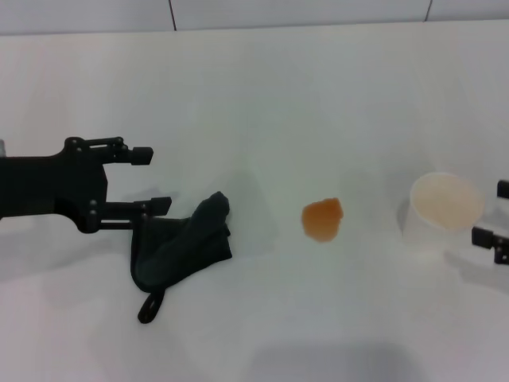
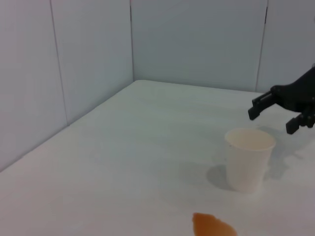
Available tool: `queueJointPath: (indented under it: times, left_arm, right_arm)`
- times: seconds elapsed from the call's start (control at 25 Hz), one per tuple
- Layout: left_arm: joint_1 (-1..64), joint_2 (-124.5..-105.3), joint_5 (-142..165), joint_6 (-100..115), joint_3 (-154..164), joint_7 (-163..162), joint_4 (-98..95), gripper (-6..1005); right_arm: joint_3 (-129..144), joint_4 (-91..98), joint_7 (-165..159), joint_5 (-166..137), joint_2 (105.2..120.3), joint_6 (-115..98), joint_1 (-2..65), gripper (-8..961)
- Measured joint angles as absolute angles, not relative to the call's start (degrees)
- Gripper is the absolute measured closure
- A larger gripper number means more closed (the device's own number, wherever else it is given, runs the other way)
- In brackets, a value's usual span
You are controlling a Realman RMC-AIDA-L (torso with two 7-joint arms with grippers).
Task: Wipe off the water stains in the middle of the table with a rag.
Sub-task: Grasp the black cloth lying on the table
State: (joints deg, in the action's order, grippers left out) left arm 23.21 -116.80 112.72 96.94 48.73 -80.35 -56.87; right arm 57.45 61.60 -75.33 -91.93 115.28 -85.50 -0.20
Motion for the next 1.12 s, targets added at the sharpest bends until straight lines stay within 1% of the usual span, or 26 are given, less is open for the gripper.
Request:
queueJointPath:
  times: [0.4, 0.64, 0.92, 1.12]
  left_arm:
    - [23.76, -116.80, 112.67, 96.94, 48.25, -80.41, -56.86, 301]
    - [23.87, -116.81, 112.95, 96.94, 48.25, -80.39, -56.86, 303]
    - [24.00, -116.81, 112.92, 96.94, 48.25, -80.31, -56.86, 305]
    - [23.99, -116.81, 113.02, 96.98, 48.26, -80.28, -56.87, 306]
  right_arm:
    - [60.74, 70.79, -77.29, -88.61, 115.32, -87.50, 1.26, 96]
    - [62.80, 76.60, -82.82, -92.67, 115.22, -86.77, 4.32, 97]
    - [64.43, 81.47, -92.65, -104.13, 115.14, -87.11, 9.10, 98]
    - [67.75, 83.54, -95.09, -107.86, 115.13, -86.75, 10.10, 98]
